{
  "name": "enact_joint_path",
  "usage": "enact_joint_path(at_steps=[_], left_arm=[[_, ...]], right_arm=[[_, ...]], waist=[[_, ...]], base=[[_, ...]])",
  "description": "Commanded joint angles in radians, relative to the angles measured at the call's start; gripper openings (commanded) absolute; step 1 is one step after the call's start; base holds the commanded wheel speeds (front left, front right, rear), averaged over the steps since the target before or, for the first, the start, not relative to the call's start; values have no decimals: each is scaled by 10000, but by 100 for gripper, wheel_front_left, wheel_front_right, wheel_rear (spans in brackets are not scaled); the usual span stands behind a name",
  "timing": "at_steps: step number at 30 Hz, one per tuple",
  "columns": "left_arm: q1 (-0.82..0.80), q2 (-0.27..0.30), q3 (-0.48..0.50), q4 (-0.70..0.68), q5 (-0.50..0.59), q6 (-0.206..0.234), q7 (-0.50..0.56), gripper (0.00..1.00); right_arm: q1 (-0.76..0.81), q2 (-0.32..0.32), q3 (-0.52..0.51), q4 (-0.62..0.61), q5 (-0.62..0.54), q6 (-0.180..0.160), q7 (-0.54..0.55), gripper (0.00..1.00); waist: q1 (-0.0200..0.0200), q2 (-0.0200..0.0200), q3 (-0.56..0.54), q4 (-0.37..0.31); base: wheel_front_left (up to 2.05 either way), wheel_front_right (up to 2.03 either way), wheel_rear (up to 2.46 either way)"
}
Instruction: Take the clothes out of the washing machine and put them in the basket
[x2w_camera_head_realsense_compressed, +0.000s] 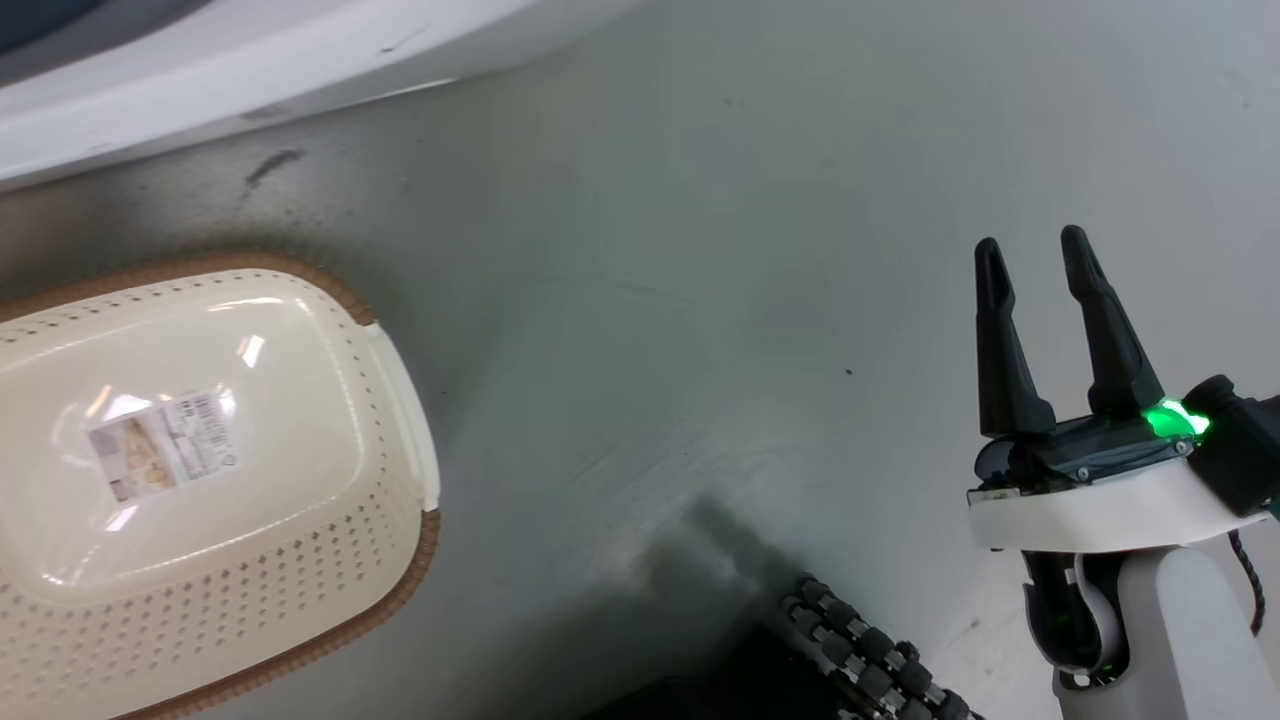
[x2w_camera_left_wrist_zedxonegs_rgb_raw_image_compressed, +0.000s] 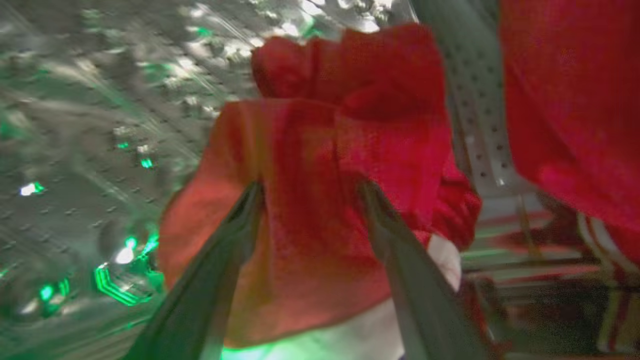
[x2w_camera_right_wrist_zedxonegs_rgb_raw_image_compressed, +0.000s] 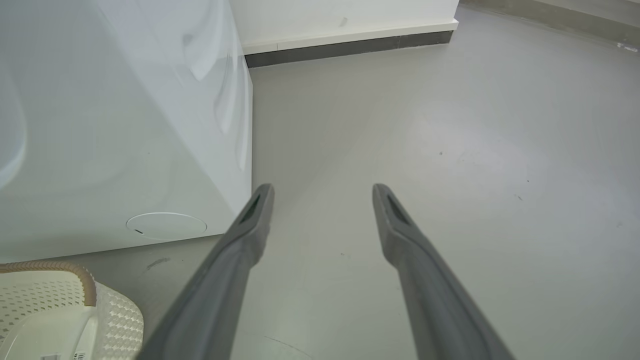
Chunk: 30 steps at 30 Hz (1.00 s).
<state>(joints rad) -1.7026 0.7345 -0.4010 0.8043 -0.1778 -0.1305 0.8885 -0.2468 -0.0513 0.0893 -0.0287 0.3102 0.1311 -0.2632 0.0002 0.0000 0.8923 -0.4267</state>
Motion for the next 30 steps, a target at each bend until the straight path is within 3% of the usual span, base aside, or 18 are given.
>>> enact_joint_path(at_steps=[1, 6, 13, 14, 15, 25, 30], left_arm=[[-235, 236, -205, -130, -94, 13, 268, 100], [-372, 691, -1062, -470, -707, 13, 1312, 100], [-306, 990, -1517, -625, -1349, 12, 1722, 100], [-312, 995, -1567, -641, -1393, 12, 1740, 42], [-326, 1008, -1599, -673, -1455, 11, 1705, 0], [-494, 1034, -1579, -823, -1520, 63, 435, 0], [-8, 552, -1318, -571, -1776, 421, -1502, 0]], right_arm=[[-3, 15, 66, -154, 80, -7, -26, 100], [133, 16, -1, -401, 358, -7, -25, 100], [142, 15, 59, -508, 419, -7, -25, 100], [122, 15, 56, -510, 426, -7, -25, 100], [89, 15, 48, -510, 430, -7, -25, 100], [-268, 13, 6, -385, 410, -7, -25, 100], [-438, 13, -113, -333, 210, -7, -25, 100]], waist=[[-2, 0, 214, -205], [-2, 0, 394, -254], [-2, 0, 549, -226], [-2, 0, 561, -220], [-2, 0, 572, -216], [-2, 0, 492, -203], [-2, 0, 109, 60]], base=[[0, 0, 0], [0, 0, 0], [0, 0, 0], [0, 0, 0], [0, 0, 0], [0, 0, 0], [0, 0, 0]])
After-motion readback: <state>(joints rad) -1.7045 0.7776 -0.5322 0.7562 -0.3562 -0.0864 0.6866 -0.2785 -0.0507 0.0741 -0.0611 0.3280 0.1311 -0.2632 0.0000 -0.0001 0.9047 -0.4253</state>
